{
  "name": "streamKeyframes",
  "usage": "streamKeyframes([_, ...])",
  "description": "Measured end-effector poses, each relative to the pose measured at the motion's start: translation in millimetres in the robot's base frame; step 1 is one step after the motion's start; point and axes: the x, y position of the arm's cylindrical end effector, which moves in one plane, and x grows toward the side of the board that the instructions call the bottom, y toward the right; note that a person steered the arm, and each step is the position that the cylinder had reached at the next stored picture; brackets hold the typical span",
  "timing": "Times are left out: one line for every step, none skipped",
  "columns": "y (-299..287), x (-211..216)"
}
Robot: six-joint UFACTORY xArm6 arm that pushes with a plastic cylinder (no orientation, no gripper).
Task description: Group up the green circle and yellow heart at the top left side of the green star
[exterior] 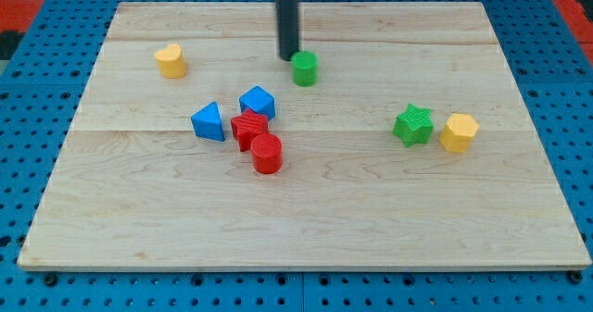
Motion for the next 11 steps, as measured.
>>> streamKeyframes([30.4,48.9])
streamKeyframes([-52.3,14.9])
streamKeyframes([-52.9,53.1])
streamKeyframes([3.0,91.7])
streamKeyframes([58.1,87.0])
streamKeyframes([6.6,55.0])
streamKeyframes([38.3,19.6])
streamKeyframes([66.7,40.8])
streamKeyframes([22.3,6.3])
streamKeyframes([-72.9,-56.6])
streamKeyframes([-166.9,-97.7])
